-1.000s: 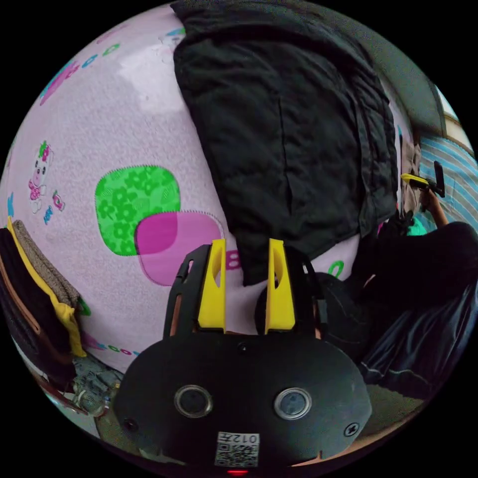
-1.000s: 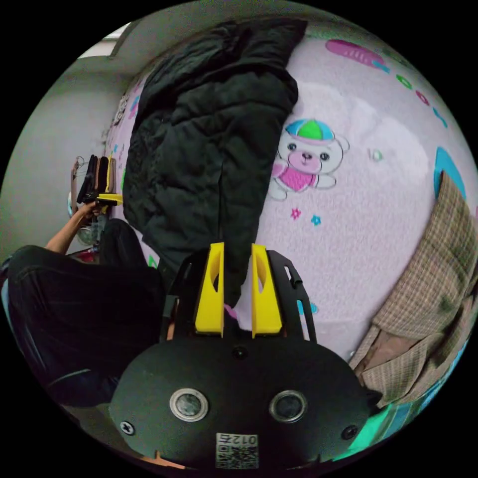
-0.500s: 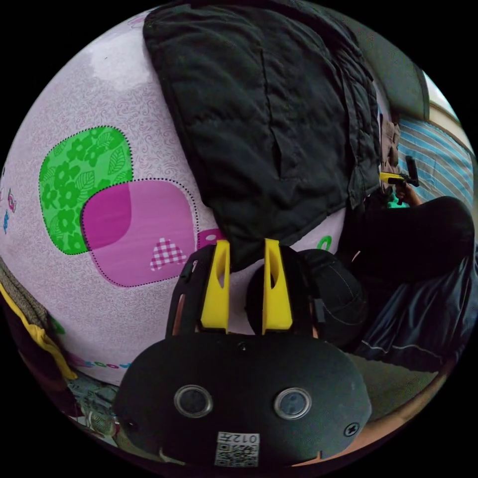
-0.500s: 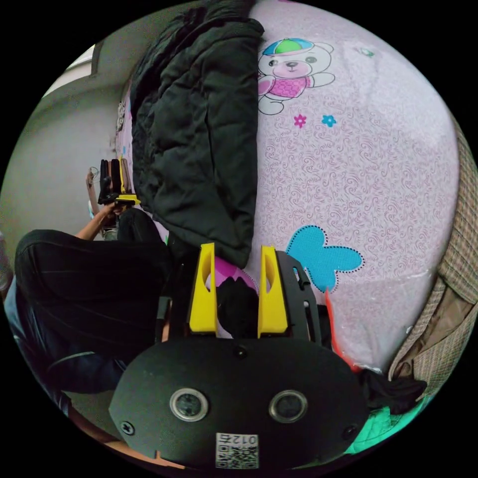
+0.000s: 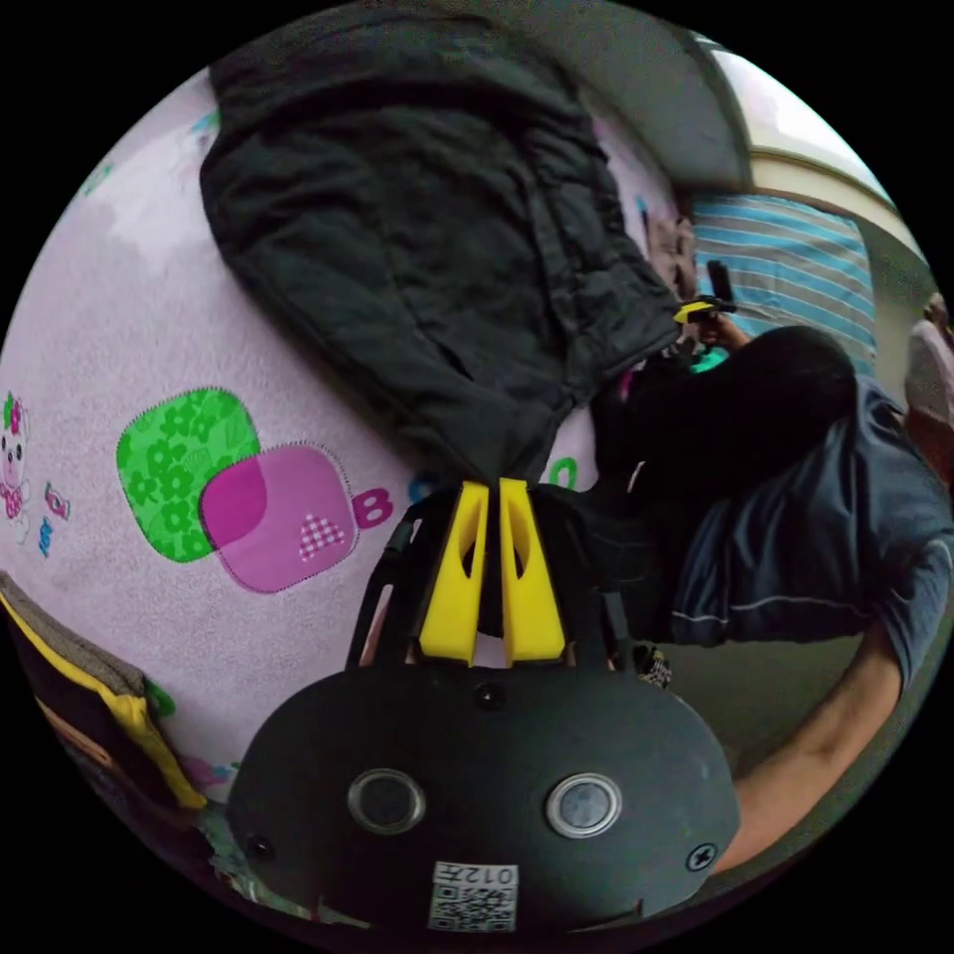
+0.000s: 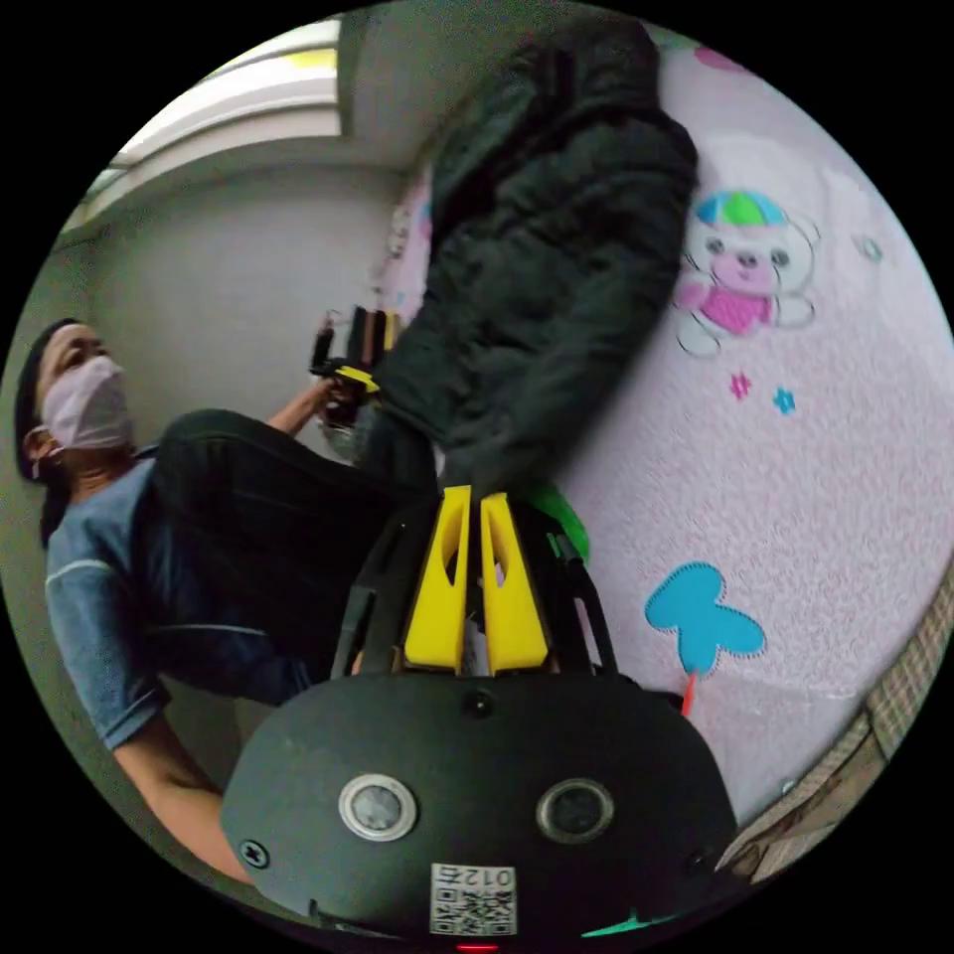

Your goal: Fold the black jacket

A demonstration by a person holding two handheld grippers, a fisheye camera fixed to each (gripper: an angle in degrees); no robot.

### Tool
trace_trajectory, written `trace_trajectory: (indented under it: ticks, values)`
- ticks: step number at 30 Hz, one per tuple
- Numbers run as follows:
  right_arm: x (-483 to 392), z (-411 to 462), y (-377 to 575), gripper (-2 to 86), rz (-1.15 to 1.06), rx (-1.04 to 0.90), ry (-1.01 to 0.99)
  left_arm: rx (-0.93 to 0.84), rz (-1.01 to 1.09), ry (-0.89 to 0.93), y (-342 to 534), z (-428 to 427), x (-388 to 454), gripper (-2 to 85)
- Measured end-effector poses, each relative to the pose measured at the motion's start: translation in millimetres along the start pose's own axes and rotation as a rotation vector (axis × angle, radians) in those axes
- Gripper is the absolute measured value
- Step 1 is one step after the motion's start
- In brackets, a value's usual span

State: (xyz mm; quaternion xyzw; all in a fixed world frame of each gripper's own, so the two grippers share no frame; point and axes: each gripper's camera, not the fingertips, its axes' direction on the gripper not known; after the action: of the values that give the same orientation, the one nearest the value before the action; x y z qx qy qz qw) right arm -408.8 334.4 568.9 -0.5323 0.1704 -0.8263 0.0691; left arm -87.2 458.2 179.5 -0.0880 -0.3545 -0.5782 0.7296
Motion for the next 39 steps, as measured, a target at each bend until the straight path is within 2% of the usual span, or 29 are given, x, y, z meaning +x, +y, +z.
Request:
trace_trajectory:
  ticks: [4,7,13,23,28,31,39]
  values:
    - [-18.7,-26.4,3.5,4.2,-0.185,0.077,-0.102,0.103,0.122,-0.008,9.7,-28.3,28.9,0.3]
    - [-28.1,-42.4,7.0,5.5,-0.289,0.140,-0.165,0.259,0.145,-0.014,35.5,-48.2,35.6,0.2]
    - [-23.4,-76.9,28.9,7.0,-0.338,0.339,-0.279,0.533,0.130,0.008,95.1,-55.2,36.7,0.3]
    - [-68.9,-112.6,53.2,7.3,-0.549,0.421,-0.363,0.611,0.215,0.015,168.0,-27.0,83.8,0.5]
    - [-80.2,-143.3,13.8,6.4,-0.464,0.511,-0.121,0.741,0.092,-0.100,150.4,-42.1,71.1,0.6]
    - [-84.6,-157.9,-30.0,5.4,-0.394,0.587,-0.038,0.732,-0.004,-0.235,90.5,-60.7,63.6,0.7]
    - [-98.5,-193.2,-157.7,1.0,-0.221,0.743,0.154,0.764,-0.164,-0.398,-25.3,-114.9,41.7,0.7]
